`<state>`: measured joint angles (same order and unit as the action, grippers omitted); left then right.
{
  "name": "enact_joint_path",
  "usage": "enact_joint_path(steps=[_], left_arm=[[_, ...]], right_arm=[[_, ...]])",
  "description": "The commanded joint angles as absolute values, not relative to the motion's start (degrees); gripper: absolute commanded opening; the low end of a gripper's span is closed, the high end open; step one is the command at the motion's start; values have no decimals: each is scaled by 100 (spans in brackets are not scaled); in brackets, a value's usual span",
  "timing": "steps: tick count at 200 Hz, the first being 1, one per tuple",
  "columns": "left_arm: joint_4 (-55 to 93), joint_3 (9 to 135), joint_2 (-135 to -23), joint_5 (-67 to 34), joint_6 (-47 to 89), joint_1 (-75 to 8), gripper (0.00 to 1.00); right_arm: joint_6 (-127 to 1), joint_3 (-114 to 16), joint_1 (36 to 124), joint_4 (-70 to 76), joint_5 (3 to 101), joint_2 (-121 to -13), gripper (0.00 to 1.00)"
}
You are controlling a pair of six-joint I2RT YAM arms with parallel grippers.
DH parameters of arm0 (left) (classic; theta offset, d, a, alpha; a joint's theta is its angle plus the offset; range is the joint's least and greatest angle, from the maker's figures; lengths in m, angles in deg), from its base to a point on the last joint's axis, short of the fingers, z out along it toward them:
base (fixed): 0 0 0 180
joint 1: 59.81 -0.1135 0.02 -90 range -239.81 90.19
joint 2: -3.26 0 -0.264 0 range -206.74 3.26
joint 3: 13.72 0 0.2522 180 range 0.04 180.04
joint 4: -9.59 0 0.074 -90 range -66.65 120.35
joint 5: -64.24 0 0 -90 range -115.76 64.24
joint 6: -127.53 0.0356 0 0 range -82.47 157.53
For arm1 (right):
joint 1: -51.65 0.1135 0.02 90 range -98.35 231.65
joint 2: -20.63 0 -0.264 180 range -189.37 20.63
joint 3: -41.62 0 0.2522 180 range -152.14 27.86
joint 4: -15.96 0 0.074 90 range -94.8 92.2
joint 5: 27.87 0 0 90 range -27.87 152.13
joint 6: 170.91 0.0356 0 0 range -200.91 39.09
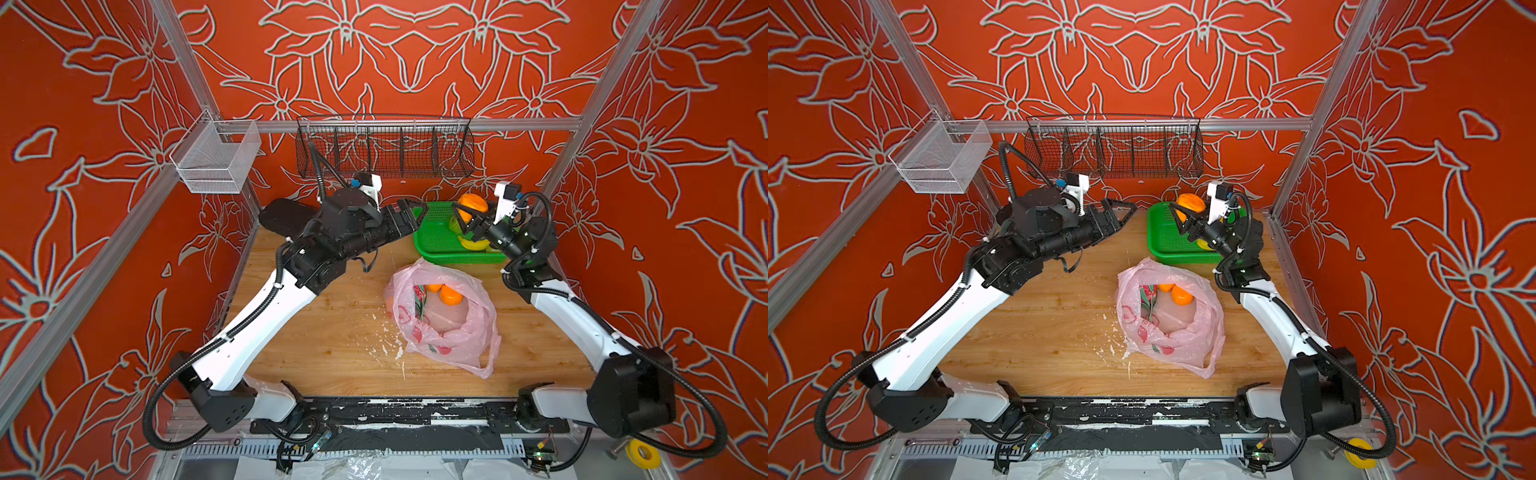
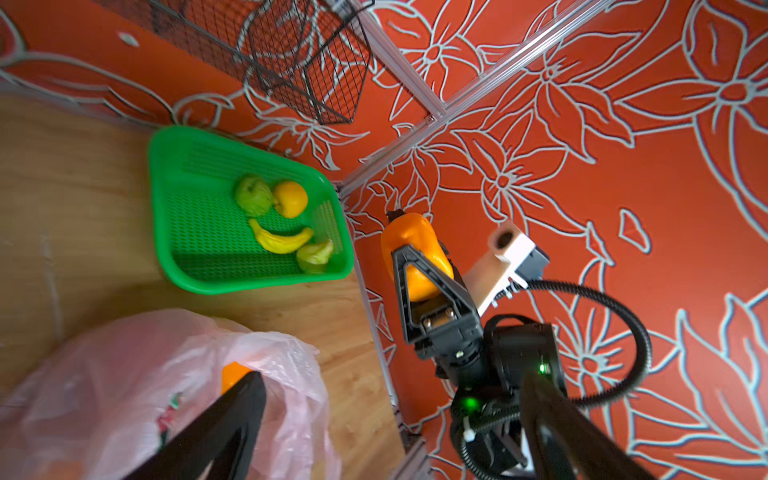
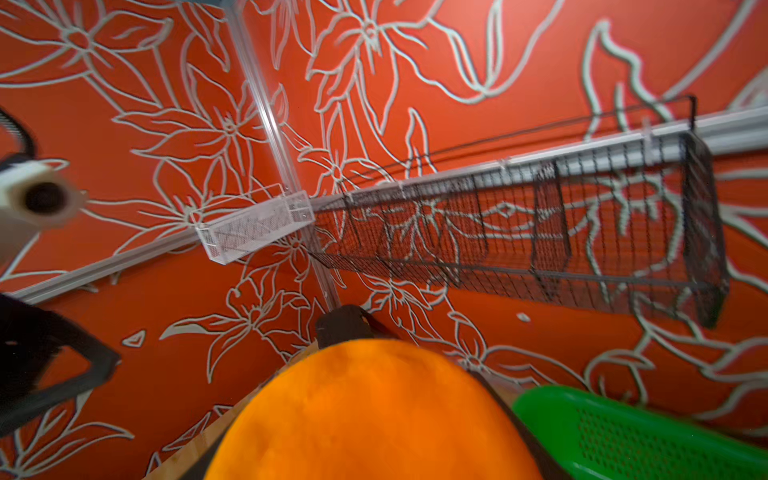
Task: Untie the knot of the plastic bag and take out the fruit
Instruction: 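Lower the orange into the basket with right gripper while left gripper draws back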
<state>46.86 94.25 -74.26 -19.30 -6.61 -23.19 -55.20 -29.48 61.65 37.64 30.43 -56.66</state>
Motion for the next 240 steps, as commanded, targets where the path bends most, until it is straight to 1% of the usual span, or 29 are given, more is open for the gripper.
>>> enact_joint_path(steps=[1,28,44,78,96,105,129,146,187,197,211,217,225,231,240], left_arm=[[4961,9127,-7152,-2066,725,-2401,94],[5162,8818,-6999,-1999,1631,-2433,94],[5228,8643,-7007,-1783,2120,-2446,94],[4582,7963,-6888,-1246,2998,-2443,94],[4375,7760,-6867,-1199,3272,-2456,94],[4399,7754,-6885,-1198,3406,-2456,94],[4515,7799,-6934,-1169,3787,-2467,95],[4489,7709,-6908,-1197,3986,-2500,95],[4433,7432,-6750,-1163,4179,-2651,96],[4380,7343,-6711,-1149,4205,-2685,96],[4343,7280,-6681,-1100,4290,-2740,96],[4344,7273,-6681,-1078,4334,-2757,96],[4340,7265,-6680,-1052,4383,-2792,96],[4320,7252,-6686,-1033,4411,-2816,96],[4288,7229,-6696,-1000,4434,-2865,97]], right_arm=[[-4750,-3225,5882,3055,3065,-6166,59],[-4670,-3569,5796,2242,3085,-6760,59],[-4637,-3943,5798,1654,2988,-7260,59],[-3617,-4708,5837,1155,2935,-8553,57],[-2799,-5375,5906,754,2975,-9307,57],[-2500,-5818,5956,267,3043,-9692,58],[-2135,-7178,6129,-1057,3168,-10636,58],[-1776,-7960,6240,-1538,3215,-11186,58],[-804,-9034,6340,-1621,3440,-12125,59],[-716,-9233,6330,-1637,3487,-12275,61],[-593,-9518,6317,-1648,3442,-12494,68],[-556,-9614,6318,-1623,3419,-12565,74],[-573,-9707,6325,-1599,3423,-12609,85],[-619,-9754,6321,-1590,3448,-12615,96],[-662,-9749,6322,-1567,3505,-12570,97]])
